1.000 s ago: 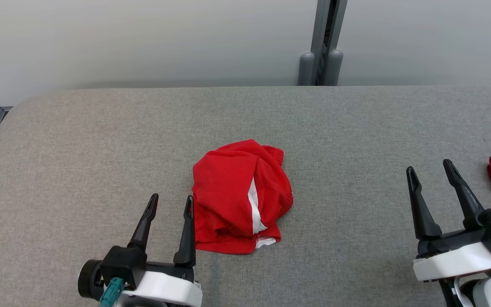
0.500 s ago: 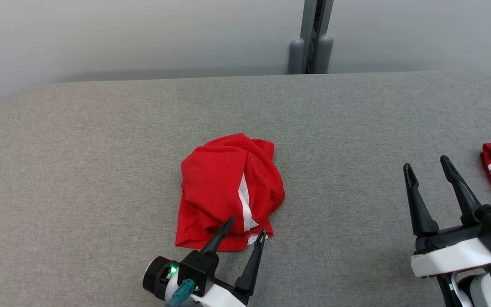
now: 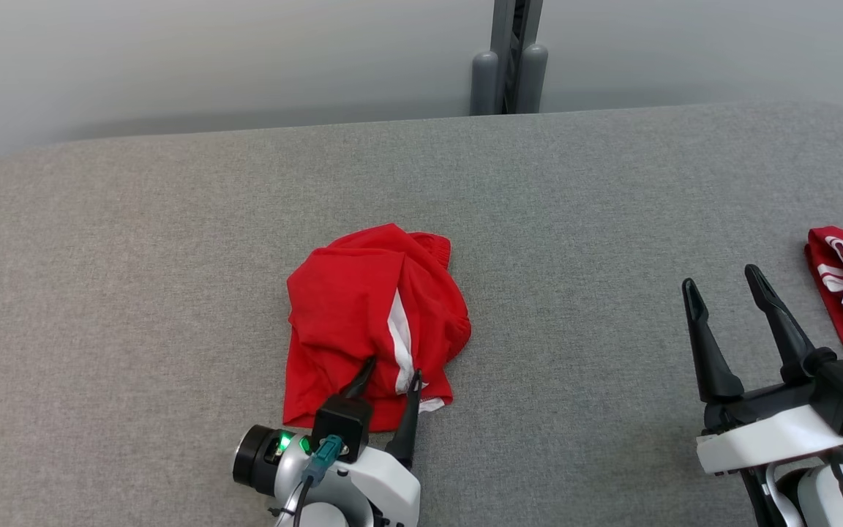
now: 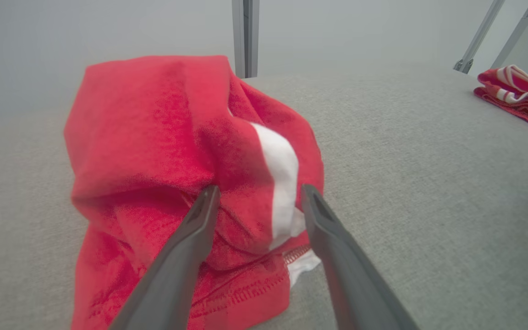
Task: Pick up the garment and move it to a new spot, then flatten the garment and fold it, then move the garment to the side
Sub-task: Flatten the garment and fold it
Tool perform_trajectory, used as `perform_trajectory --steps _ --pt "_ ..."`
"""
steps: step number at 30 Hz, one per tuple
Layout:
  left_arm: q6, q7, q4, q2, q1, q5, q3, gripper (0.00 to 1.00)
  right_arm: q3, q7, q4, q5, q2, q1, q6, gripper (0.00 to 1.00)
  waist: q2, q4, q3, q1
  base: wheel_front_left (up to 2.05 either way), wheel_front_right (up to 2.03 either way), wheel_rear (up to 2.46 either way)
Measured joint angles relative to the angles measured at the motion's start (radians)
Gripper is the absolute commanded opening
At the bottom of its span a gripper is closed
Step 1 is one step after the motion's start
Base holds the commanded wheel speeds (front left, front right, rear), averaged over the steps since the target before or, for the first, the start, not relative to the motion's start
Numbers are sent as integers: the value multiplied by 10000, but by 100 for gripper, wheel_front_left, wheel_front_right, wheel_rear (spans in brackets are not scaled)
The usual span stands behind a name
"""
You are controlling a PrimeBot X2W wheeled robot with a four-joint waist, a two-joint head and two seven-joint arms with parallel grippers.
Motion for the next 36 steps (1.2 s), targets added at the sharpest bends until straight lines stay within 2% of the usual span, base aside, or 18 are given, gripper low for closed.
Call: perform_trajectory --steps 1,7,12,17,23,26,28,32,36 --pt "0 -15 104 4 -39 -29 -17 0 12 0 8 0 2 -1 0 100 0 -2 -3 0 0 0 0" --pt "123 -27 284 102 -229 -67 420 0 63 0 56 0 17 -1 0 100 0 68 -63 0 0 0 0" --pt "476 -40 -890 694 -397 318 1709 0 123 0 102 -15 59 -3 0 100 0 165 -142 0 0 0 0" --pt "616 -40 -2343 1371 -746 907 3020 0 167 0 148 -27 90 -13 0 100 0 197 -235 1 0 0 0" --pt "276 -40 -3400 1745 -1627 1538 3795 0 353 0 194 -25 155 -159 0 100 1 35 -328 0 0 0 0" --pt "270 -40 -4184 1941 -2712 1979 4366 0 495 0 192 -21 230 -314 0 100 0 -244 -315 0 0 0 0" --pt "98 -42 -4571 1964 -3233 2144 4487 0 504 0 188 -6 259 -399 0 100 0 -410 -288 0 0 0 0" --pt "-405 -58 -4778 1712 -3864 2493 3967 0 560 0 213 12 316 -430 0 100 0 -781 -213 0 0 0 0" --pt "-1120 6 -3908 1064 -3880 2592 2711 0 619 0 267 38 391 -464 0 100 0 -1192 -142 0 0 0 0"
